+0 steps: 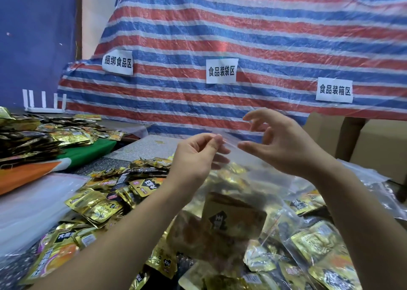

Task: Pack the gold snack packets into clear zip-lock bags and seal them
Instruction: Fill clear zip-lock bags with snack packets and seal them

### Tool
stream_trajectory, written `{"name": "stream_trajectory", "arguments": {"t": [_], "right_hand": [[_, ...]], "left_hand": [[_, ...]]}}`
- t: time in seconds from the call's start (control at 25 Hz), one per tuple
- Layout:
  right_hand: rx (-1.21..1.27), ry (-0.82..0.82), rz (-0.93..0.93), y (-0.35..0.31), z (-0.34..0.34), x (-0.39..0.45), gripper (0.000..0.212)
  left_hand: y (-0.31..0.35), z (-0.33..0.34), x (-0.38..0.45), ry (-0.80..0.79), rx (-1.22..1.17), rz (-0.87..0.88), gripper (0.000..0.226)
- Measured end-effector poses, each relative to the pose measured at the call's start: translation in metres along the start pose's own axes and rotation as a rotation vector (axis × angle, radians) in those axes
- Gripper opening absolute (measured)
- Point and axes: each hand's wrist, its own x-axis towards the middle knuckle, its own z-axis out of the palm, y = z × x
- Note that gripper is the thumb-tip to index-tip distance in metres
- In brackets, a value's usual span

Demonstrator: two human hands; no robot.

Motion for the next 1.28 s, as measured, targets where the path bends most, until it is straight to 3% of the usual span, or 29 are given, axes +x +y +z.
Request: {"name": "stream_trajectory", "arguments": {"t": [0.12,0.24,0.68,0.88,1.28], "right_hand": [[-0.088,-0.111,0.044,-0.014,0.003,0.002,0.037],[0.008,-0.072,0.045,-0.025,0.003,-0.002,0.022],[0.086,-0.034,0.099,-0.030,-0.006,0.002,0.022],[0.112,-0.073,0.118,-0.032,-0.004,0.000,0.017],[0.154,0.026,0.169,-0.043,0.003,0.007,0.012]], "left_hand": [[0.006,0.010,-0.004,-0.039,0.017,0.011,0.024],[0.012,0.012,-0.006,-0.051,0.100,0.073,0.024],[0.024,0.002,0.001,-0.020,0.034,0.105,0.010],[0.023,0.007,0.000,0.018,0.066,0.098,0.013],[0.038,0.012,0.003,0.057,0.210,0.134,0.018]]}}
